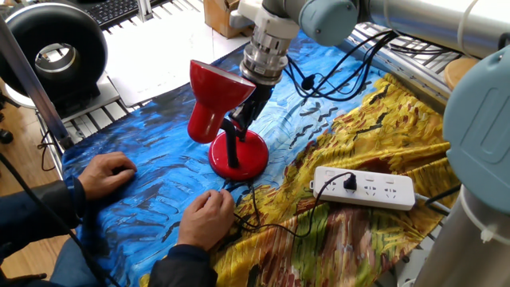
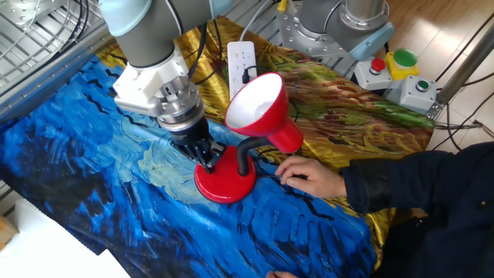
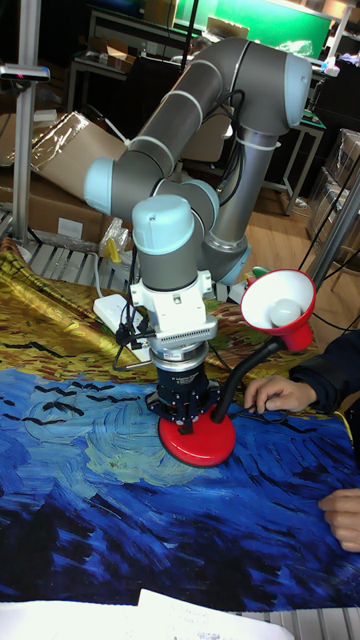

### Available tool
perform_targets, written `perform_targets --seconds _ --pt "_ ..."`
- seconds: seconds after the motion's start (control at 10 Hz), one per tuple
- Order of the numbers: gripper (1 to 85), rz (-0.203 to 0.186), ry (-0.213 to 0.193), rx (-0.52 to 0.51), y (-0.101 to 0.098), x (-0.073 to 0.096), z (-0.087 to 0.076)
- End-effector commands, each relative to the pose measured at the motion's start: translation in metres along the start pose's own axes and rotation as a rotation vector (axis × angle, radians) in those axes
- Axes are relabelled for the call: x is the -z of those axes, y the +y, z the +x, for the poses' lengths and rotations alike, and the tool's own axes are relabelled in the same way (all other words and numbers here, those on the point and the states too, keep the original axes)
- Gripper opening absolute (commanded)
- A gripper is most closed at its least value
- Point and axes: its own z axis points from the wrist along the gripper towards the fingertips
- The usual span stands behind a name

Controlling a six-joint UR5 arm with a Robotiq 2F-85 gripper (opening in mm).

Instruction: Turn on the desk lamp by pressing the button

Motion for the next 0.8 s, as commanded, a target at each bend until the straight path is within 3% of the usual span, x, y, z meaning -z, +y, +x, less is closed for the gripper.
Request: perform_targets --seconds 0.0,0.2,0.5,0.7 --pt "1.3 0.011 -0.018 0.006 -0.006 0.0 -0.004" --pt "1.3 0.093 -0.021 0.052 -0.027 0.001 -0.006" --pt "1.3 0.165 -0.004 0.091 -0.044 0.006 -0.003" --pt "1.3 0.296 0.038 0.173 -0.071 0.024 0.001"
